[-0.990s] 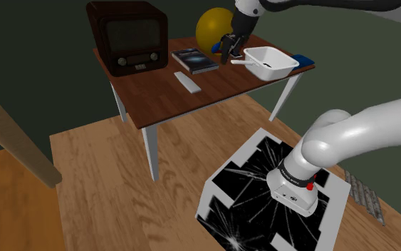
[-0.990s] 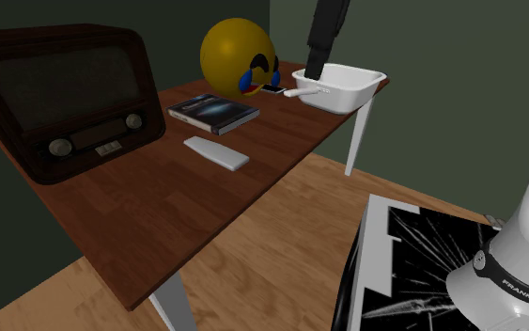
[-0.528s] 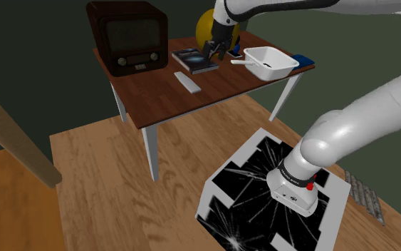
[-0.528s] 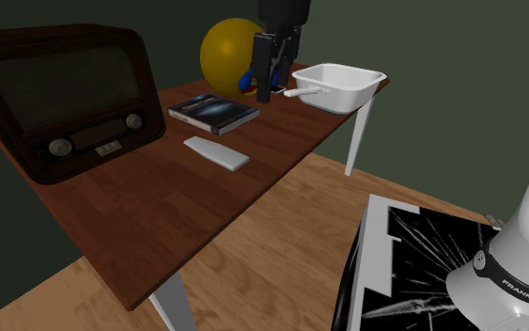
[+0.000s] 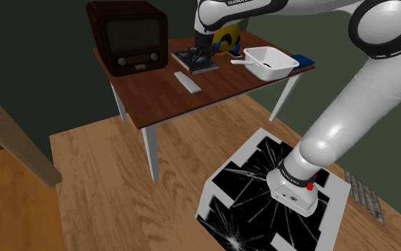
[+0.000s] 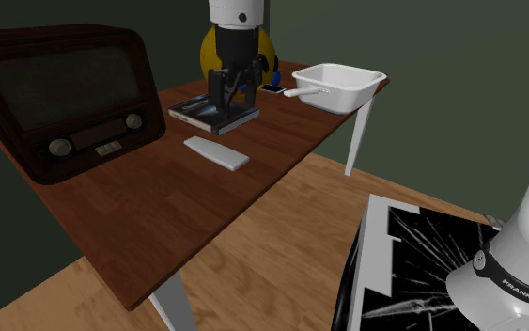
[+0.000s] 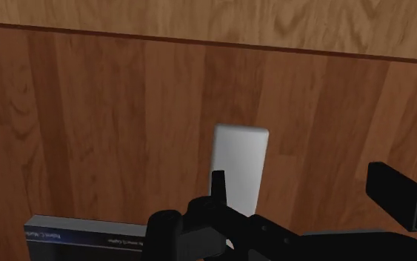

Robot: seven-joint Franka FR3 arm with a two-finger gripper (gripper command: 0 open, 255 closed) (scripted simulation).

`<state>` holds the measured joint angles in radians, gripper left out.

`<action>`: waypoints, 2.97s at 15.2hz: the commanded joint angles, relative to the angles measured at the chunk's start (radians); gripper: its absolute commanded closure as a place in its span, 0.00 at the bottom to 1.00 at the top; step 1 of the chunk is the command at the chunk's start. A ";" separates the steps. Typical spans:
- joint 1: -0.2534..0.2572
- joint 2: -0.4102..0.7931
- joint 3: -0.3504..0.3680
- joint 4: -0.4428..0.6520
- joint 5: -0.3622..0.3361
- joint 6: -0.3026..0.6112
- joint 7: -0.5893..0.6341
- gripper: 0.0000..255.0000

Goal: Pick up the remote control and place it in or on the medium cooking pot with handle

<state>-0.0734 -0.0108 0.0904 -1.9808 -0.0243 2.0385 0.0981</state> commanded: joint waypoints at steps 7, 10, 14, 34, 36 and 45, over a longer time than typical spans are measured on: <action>-0.016 0.322 -0.024 0.263 -0.013 0.009 0.059 0.00; -0.020 0.447 -0.035 0.385 -0.011 -0.008 0.078 0.00; -0.023 0.522 -0.041 0.442 -0.010 0.002 0.087 0.00; -0.023 0.551 -0.042 0.410 -0.012 0.062 0.088 1.00; -0.023 0.551 -0.042 0.410 -0.012 0.062 0.088 1.00; -0.023 0.510 -0.041 0.456 -0.009 -0.025 0.086 1.00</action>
<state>-0.0960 0.5053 0.0495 -1.5300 -0.0340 2.0256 0.1853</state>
